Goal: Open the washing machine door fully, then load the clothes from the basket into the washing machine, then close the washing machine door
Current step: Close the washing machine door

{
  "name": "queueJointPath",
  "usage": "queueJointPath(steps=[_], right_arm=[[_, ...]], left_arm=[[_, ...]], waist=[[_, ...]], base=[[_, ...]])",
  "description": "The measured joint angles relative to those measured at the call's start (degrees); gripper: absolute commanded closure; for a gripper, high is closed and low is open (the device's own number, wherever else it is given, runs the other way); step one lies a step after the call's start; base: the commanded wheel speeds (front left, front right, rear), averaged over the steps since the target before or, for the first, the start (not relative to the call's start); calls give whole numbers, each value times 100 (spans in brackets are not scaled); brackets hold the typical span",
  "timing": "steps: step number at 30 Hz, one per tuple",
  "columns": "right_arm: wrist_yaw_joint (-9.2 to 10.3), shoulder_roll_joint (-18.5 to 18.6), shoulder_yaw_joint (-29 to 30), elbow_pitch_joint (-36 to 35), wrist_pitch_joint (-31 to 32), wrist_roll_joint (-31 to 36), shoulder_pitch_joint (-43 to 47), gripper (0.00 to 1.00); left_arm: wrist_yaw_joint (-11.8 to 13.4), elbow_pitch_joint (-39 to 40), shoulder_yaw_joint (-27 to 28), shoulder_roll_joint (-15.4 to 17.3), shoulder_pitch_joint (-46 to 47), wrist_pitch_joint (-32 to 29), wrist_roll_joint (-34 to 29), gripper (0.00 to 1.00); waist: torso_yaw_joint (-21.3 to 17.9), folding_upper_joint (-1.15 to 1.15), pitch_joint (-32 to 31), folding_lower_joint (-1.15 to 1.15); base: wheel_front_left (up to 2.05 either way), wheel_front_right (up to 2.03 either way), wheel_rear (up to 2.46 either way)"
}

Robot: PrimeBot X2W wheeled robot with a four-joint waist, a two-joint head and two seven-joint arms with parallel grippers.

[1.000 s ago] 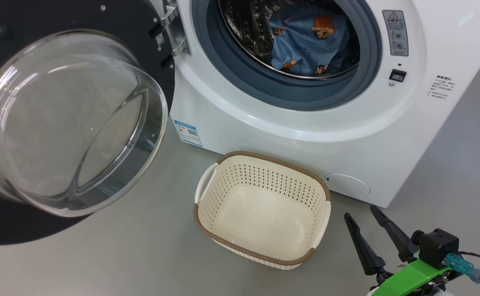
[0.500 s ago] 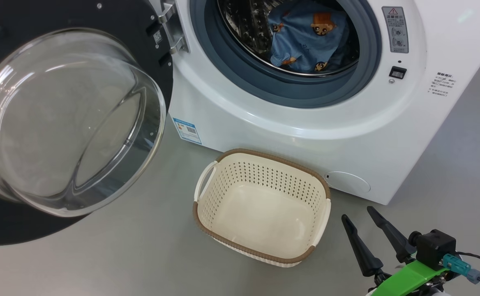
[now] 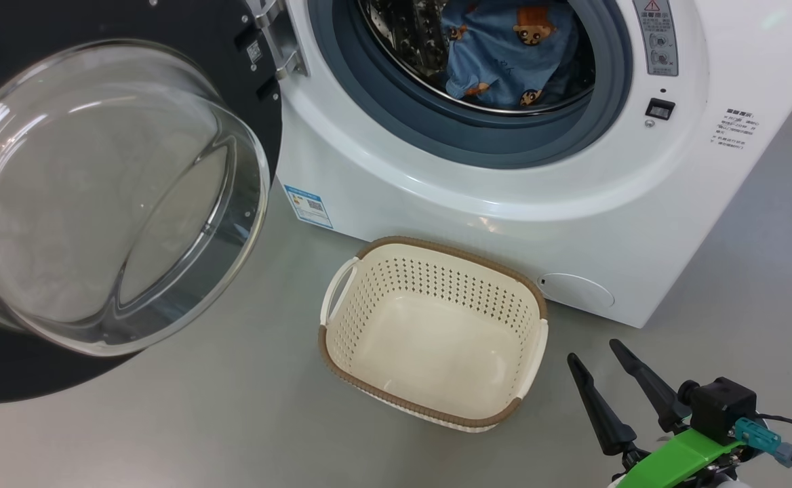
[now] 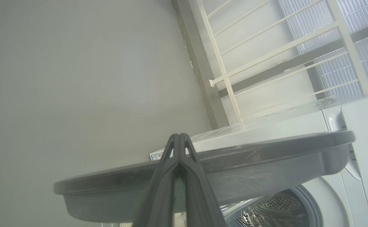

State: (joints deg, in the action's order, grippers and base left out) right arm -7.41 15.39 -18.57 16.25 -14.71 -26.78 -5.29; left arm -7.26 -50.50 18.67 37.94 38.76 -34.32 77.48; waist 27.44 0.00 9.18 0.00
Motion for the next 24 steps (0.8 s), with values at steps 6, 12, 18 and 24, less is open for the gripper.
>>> queueJointPath(steps=[6,12,18,24], right_arm=[[0,24,1,-2,0,0,0,0],[0,24,4,-1,0,0,-3,0],[0,22,8,-1,0,1,-14,0],[0,18,25,-1,0,1,-17,0]], left_arm=[[0,68,-52,-19,-8,-186,52,100],[0,287,-121,-12,-96,-432,186,100],[1,539,-141,5,-263,-717,350,100],[1,820,-155,59,-494,-943,438,100]], waist=[[-20,0,-1,0],[-32,0,19,0],[-52,0,28,0],[-67,0,10,0]], base=[[0,0,0],[0,0,0],[0,0,0],[0,0,0]])
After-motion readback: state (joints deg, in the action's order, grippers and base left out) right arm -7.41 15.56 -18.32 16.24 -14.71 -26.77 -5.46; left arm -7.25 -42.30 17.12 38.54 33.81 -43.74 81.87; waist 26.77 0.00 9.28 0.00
